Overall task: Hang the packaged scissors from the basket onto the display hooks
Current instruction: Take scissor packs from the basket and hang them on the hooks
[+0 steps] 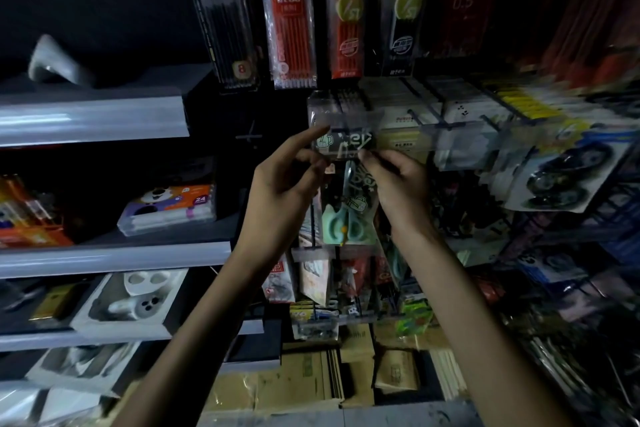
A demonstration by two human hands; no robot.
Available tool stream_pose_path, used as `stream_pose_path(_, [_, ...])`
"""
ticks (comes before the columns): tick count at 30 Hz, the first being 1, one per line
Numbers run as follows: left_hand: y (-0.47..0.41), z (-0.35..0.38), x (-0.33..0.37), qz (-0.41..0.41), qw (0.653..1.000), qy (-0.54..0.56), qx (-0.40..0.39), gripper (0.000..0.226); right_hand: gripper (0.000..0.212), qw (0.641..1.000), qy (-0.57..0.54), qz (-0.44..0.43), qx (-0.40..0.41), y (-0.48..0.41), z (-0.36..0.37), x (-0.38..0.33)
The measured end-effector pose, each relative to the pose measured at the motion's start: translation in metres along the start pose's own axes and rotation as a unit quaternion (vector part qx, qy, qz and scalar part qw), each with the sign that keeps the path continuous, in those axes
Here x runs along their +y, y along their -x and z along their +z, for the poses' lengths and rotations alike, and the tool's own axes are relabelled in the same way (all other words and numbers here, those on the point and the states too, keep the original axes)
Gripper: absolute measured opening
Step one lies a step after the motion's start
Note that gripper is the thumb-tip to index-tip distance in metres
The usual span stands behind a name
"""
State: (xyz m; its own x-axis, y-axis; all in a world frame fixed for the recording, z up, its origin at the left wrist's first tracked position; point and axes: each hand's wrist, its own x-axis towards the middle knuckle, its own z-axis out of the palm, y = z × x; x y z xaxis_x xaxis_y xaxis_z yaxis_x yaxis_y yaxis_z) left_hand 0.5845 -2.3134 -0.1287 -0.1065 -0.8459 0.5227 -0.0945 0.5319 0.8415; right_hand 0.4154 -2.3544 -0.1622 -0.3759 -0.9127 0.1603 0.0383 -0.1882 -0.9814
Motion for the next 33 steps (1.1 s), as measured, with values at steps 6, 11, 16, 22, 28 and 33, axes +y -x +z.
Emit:
stream_pose_path(6, [0.009, 0.0, -0.015, -0.017, 0.999, 0.014, 0.04, 0.028, 0.023, 1.0, -0.002, 0.018, -0.006, -0.002, -0.002, 0.003])
stream_pose_path(11, [0.026, 0.002, -0.042, -0.067, 0.995, -0.009, 0.075, 0.019, 0.024, 0.999, -0.006, 0.035, -0.01, -0.003, -0.006, 0.003])
stream_pose_path(16, [0.03, 0.006, -0.074, -0.132, 0.987, -0.06, 0.073, 0.023, 0.023, 0.997, -0.027, 0.07, -0.012, -0.004, -0.009, 0.003])
stream_pose_path(22, [0.038, 0.02, -0.085, -0.2, 0.979, 0.006, 0.043, 0.009, 0.028, 0.996, -0.016, 0.088, -0.028, -0.006, -0.013, 0.007])
stream_pose_path(28, [0.041, 0.021, -0.084, -0.204, 0.976, 0.057, 0.054, 0.011, 0.014, 0.998, 0.044, 0.027, -0.045, 0.01, -0.026, 0.019])
stream_pose_path(33, [0.046, 0.023, -0.09, -0.184, 0.976, 0.058, 0.1, 0.022, 0.023, 0.993, 0.114, -0.015, -0.037, 0.041, -0.035, 0.045])
